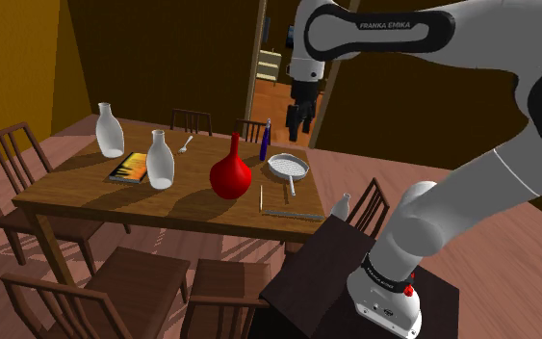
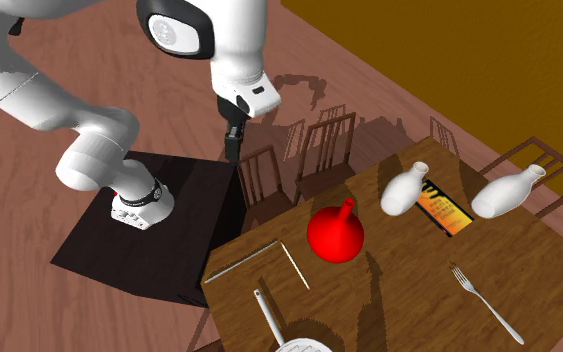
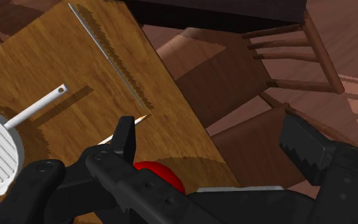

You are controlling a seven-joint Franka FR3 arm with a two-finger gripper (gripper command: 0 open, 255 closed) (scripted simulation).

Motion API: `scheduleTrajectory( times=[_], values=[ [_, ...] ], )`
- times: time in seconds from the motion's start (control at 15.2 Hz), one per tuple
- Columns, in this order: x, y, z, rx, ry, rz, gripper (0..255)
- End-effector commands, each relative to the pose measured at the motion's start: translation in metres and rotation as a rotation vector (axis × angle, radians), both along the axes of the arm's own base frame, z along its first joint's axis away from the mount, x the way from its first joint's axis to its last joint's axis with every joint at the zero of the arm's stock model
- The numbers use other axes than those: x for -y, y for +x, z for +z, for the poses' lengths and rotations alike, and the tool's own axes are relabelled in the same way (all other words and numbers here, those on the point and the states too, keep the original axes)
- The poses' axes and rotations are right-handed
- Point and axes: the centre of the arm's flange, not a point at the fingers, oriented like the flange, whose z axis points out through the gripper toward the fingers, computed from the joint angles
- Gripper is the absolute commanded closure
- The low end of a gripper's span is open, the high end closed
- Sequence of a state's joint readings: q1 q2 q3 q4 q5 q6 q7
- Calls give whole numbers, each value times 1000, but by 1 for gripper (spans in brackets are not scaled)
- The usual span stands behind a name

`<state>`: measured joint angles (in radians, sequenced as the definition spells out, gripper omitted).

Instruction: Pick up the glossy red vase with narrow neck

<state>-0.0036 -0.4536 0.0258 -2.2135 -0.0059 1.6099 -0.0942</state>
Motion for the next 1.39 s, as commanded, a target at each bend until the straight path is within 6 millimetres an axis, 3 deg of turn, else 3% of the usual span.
scheduleTrajectory(
  times=[0.0, 1.32],
  values=[
    [2, 26, -10, -7, 0, -4, 0],
    [37, 284, -96, -69, -3, -41, 0]
  ],
)
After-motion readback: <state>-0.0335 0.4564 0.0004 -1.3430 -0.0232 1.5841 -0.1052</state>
